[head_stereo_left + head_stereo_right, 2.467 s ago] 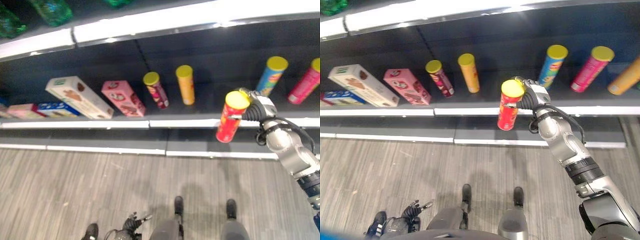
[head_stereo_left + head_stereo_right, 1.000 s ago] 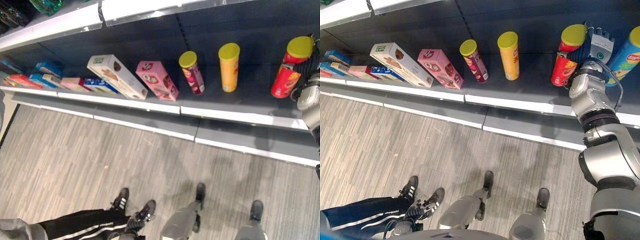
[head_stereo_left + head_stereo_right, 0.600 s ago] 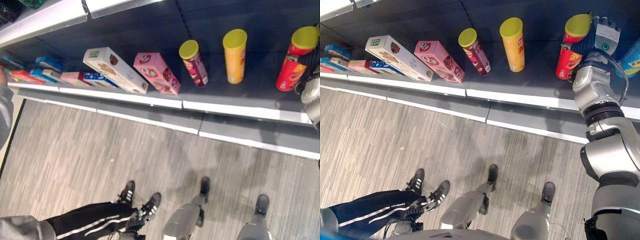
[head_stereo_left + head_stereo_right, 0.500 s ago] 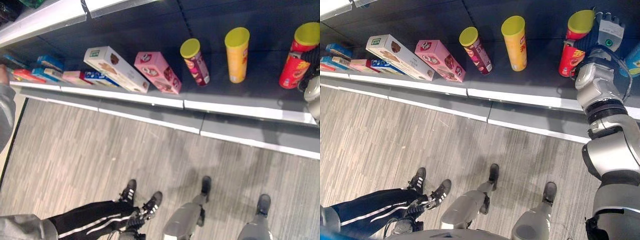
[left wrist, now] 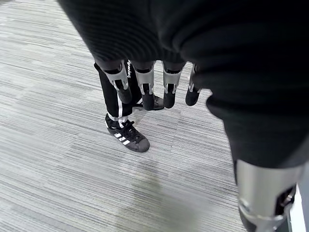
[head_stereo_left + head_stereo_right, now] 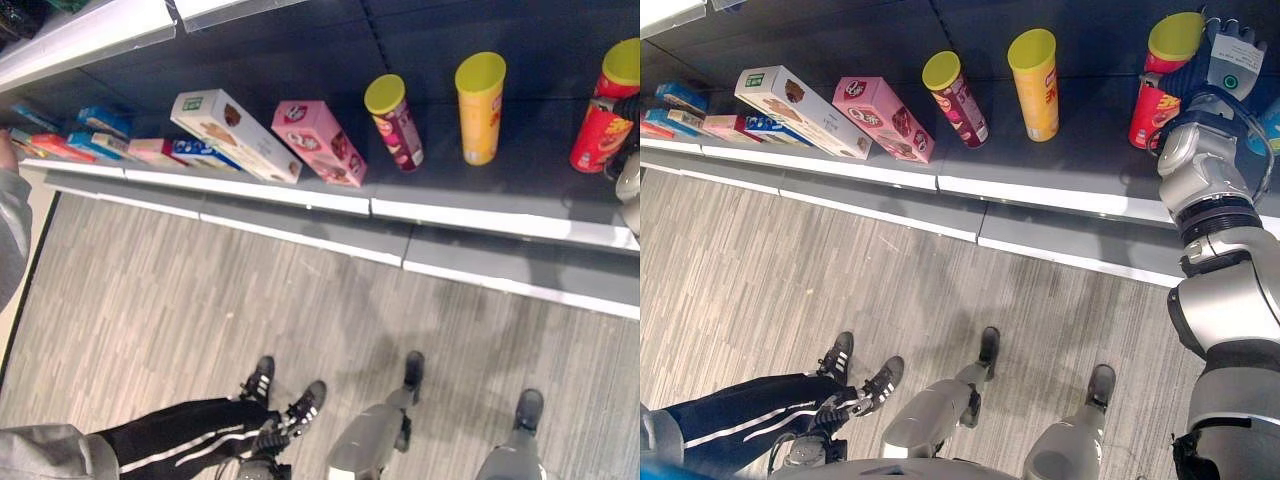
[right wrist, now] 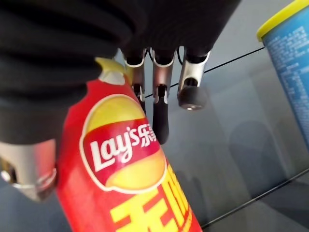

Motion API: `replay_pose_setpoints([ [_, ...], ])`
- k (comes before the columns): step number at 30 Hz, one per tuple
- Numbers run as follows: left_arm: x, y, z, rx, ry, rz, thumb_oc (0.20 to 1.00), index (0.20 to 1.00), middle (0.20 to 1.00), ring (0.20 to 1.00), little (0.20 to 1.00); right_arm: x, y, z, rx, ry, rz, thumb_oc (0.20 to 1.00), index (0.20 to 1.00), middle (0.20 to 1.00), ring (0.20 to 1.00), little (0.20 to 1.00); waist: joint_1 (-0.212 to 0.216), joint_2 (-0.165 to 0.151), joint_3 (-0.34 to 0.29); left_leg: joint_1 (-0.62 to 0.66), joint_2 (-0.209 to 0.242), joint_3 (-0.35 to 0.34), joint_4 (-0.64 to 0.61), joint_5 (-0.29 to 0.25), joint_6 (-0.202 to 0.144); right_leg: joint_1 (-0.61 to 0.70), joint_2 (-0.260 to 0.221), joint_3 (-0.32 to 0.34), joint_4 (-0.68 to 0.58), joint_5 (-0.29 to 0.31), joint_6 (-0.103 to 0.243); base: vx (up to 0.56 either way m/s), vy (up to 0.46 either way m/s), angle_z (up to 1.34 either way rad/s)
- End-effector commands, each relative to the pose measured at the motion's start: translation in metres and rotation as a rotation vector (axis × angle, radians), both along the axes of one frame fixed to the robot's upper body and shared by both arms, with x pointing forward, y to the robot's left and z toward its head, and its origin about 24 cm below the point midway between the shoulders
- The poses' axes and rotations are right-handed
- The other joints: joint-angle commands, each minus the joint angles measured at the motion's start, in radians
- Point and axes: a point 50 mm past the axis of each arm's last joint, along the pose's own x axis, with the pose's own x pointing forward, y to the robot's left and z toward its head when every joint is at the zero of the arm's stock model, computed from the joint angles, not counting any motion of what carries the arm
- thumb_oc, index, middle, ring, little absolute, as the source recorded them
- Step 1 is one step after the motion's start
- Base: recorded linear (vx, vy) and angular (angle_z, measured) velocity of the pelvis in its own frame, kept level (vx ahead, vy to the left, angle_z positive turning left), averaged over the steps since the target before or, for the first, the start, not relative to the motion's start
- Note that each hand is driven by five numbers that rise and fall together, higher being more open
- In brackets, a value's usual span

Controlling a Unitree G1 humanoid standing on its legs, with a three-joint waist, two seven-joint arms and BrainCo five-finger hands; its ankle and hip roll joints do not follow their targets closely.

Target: Put the goods on the table back onto the shelves and tidy them up.

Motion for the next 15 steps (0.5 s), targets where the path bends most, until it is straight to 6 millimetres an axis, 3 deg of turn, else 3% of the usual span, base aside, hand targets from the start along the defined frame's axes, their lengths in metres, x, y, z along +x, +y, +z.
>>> replay_pose_setpoints([
  [1,0.018,0.012,0.006,0.066,-0.025,-0.01,1.0,1.0,1.0,1.0,1.0,-0.001,0.024,0.042,-0.129,-0.133,0.046,0.2,0.2,0.2,0.2,0.2,0.013,-0.012,-0.01,0.003,0.029,0.033,0.004,-0.022,-0.059,-0.13,-0.039,0.096,0.266,-0.139,-0.003,0.0,0.0,0.0],
  [4,0.02,0.012,0.007,0.069,-0.031,-0.009,1.0,1.0,1.0,1.0,1.0,0.0,0.024,0.041,-0.107,-0.145,0.051,0.2,0.2,0.2,0.2,0.2,0.013,-0.015,-0.009,0.001,0.03,0.033,0.004,-0.021,-0.059,-0.133,-0.038,0.097,0.267,-0.139,-0.003,0.0,0.0,0.0],
  [5,0.021,0.012,0.007,0.068,-0.033,-0.007,1.0,1.0,1.0,1.0,1.0,0.0,0.024,0.041,-0.095,-0.15,0.052,0.363,0.363,0.363,0.363,0.363,0.014,-0.016,-0.008,0.001,0.03,0.033,0.004,-0.021,-0.058,-0.133,-0.039,0.096,0.267,-0.137,-0.003,0.0,0.0,0.0],
  [6,0.021,0.012,0.007,0.068,-0.033,-0.007,1.0,1.0,1.0,1.0,1.0,0.0,0.024,0.041,-0.095,-0.15,0.052,0.464,0.464,0.464,0.464,0.464,0.014,-0.017,-0.007,0.001,0.03,0.033,0.004,-0.021,-0.058,-0.133,-0.04,0.096,0.267,-0.137,-0.003,0.0,0.0,0.0],
  [7,0.021,0.013,0.007,0.07,-0.031,-0.007,1.0,1.0,1.0,1.0,1.0,0.0,0.026,0.04,-0.102,-0.145,0.054,0.818,0.818,0.818,0.818,0.818,0.014,-0.017,-0.007,0.001,0.03,0.033,0.004,-0.021,-0.058,-0.132,-0.04,0.095,0.266,-0.137,-0.003,0.0,0.0,0.0],
  [8,0.021,0.013,0.007,0.071,-0.03,-0.008,1.0,1.0,1.0,1.0,1.0,0.001,0.027,0.04,-0.107,-0.143,0.058,1.0,1.0,1.0,1.0,1.0,0.014,-0.019,-0.007,0.001,0.03,0.032,0.004,-0.022,-0.058,-0.132,-0.041,0.094,0.266,-0.137,-0.003,0.0,0.0,0.0],
  [15,0.02,0.019,0.006,0.093,-0.01,-0.001,1.0,1.0,1.0,1.0,1.0,0.004,0.034,0.031,-0.054,-0.148,0.099,1.0,1.0,1.0,1.0,1.0,0.013,-0.028,-0.01,0.0,0.029,0.031,0.004,-0.022,-0.059,-0.122,-0.045,0.087,0.256,-0.129,-0.001,0.0,0.0,0.0],
])
